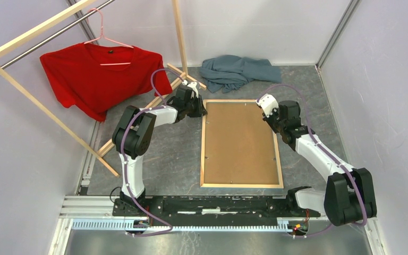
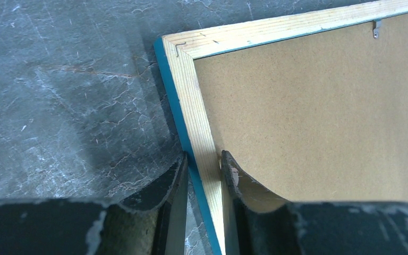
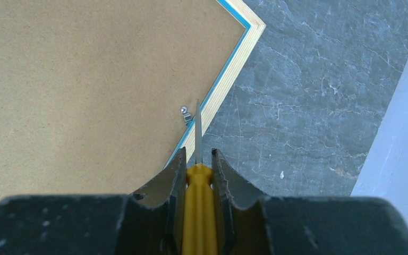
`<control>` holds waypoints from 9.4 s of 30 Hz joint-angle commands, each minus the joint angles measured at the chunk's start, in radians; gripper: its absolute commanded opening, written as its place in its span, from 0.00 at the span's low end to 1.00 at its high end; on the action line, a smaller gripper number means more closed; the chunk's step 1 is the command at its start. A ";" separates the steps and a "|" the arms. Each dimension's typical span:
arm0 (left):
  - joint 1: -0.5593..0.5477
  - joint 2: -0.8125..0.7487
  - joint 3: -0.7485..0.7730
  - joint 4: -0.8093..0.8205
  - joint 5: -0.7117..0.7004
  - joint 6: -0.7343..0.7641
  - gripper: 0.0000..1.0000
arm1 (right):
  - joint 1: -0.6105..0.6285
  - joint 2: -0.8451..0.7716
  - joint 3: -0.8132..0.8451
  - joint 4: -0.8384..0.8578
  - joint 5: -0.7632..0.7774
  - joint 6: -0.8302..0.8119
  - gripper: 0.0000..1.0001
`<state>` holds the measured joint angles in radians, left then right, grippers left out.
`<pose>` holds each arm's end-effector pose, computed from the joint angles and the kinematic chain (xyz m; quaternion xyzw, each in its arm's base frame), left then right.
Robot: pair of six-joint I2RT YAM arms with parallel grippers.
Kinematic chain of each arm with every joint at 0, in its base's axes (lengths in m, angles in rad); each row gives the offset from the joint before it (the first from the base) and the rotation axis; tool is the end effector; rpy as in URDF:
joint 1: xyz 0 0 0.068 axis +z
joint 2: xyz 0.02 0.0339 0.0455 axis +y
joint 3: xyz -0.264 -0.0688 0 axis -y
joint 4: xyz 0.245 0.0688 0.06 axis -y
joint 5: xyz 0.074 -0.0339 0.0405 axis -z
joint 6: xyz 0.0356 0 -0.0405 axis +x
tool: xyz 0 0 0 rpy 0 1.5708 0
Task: Take the photo out of the frame
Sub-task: Release the photo frame item from the photo frame.
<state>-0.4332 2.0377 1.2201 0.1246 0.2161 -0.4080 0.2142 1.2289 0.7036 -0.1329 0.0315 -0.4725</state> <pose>0.3906 -0.1891 0.1421 0.0572 0.8993 -0.2616 0.3458 0.2545 0.0542 0.2242 -0.2956 0.8475 -0.0708 0.4351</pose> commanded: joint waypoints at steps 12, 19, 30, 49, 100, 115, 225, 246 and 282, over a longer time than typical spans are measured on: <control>0.004 0.041 -0.013 -0.008 0.032 -0.029 0.27 | 0.003 0.039 -0.006 0.037 0.045 -0.011 0.00; 0.005 0.042 -0.013 -0.008 0.036 -0.029 0.27 | 0.002 0.046 -0.007 0.029 0.051 -0.015 0.00; 0.005 0.044 -0.013 -0.008 0.041 -0.032 0.27 | 0.003 0.049 -0.001 -0.007 0.022 -0.030 0.00; 0.013 0.052 -0.014 -0.008 0.043 -0.038 0.25 | 0.003 0.033 0.008 -0.051 -0.017 -0.049 0.00; 0.014 0.029 -0.053 -0.008 -0.007 -0.121 0.07 | 0.003 0.011 0.027 -0.080 -0.050 -0.018 0.00; 0.015 0.031 -0.051 -0.006 -0.001 -0.118 0.07 | 0.002 0.002 0.034 -0.117 -0.087 -0.046 0.00; 0.029 0.053 -0.045 0.003 0.034 -0.115 0.06 | 0.003 -0.378 -0.119 -0.334 -0.191 -0.288 0.00; 0.030 0.058 -0.039 0.002 0.035 -0.106 0.06 | 0.003 -0.453 0.017 -0.802 -0.313 -0.547 0.00; 0.031 0.068 -0.028 -0.010 0.038 -0.100 0.06 | 0.031 -0.415 0.003 -0.863 -0.267 -0.625 0.00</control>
<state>-0.4068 2.0521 1.1984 0.1890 0.2638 -0.4992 0.2348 0.8070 0.7006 -0.9962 -0.2390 -1.0866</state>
